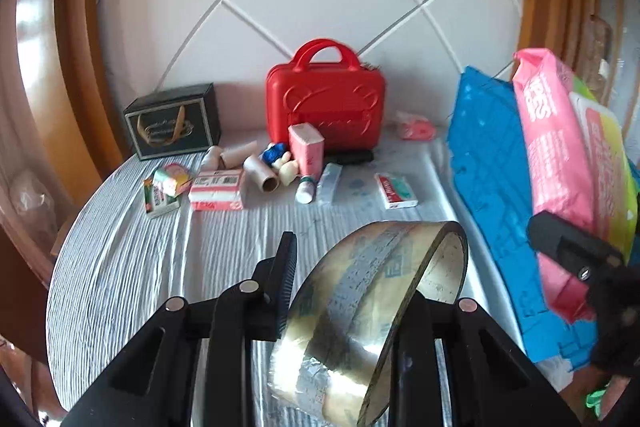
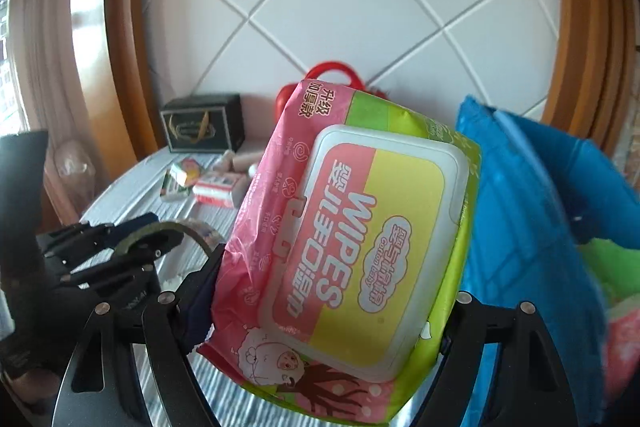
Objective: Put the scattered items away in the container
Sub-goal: 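Lift the tape roll and WIPES pack and carry both over the blue bin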
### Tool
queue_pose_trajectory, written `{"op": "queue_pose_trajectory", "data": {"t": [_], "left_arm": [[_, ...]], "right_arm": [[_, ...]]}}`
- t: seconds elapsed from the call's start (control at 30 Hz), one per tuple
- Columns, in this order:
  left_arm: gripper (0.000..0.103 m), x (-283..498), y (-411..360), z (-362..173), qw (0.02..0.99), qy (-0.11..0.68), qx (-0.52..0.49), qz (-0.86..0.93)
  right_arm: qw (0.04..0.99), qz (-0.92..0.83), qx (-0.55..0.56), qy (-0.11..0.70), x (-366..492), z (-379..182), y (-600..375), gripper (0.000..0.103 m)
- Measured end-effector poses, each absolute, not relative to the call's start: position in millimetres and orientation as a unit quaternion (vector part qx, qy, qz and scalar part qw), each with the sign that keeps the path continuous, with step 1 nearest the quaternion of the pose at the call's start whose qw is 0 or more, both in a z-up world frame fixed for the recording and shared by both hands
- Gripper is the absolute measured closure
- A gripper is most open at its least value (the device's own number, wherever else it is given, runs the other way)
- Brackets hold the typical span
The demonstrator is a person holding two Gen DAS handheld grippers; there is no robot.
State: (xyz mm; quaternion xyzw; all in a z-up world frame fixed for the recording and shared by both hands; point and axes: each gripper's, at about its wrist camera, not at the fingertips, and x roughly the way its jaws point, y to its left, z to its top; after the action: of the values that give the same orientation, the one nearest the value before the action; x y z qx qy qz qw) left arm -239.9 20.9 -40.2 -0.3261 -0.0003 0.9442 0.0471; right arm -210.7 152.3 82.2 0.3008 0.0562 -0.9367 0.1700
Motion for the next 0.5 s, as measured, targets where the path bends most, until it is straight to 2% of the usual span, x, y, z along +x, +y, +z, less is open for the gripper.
{"op": "queue_pose_trajectory", "data": {"t": [0.23,0.5], "left_arm": [[0.078,-211,82,15,0.101,0.016,-0.272,0.957],[0.078,-185,222,75,0.17,0.027,-0.214,0.962]], "right_arm": [[0.112,-0.963,0.243,0.038,-174,137,228,0.021],[0.033,-0.974,0.22,0.032,-170,154,374,0.021]]}}
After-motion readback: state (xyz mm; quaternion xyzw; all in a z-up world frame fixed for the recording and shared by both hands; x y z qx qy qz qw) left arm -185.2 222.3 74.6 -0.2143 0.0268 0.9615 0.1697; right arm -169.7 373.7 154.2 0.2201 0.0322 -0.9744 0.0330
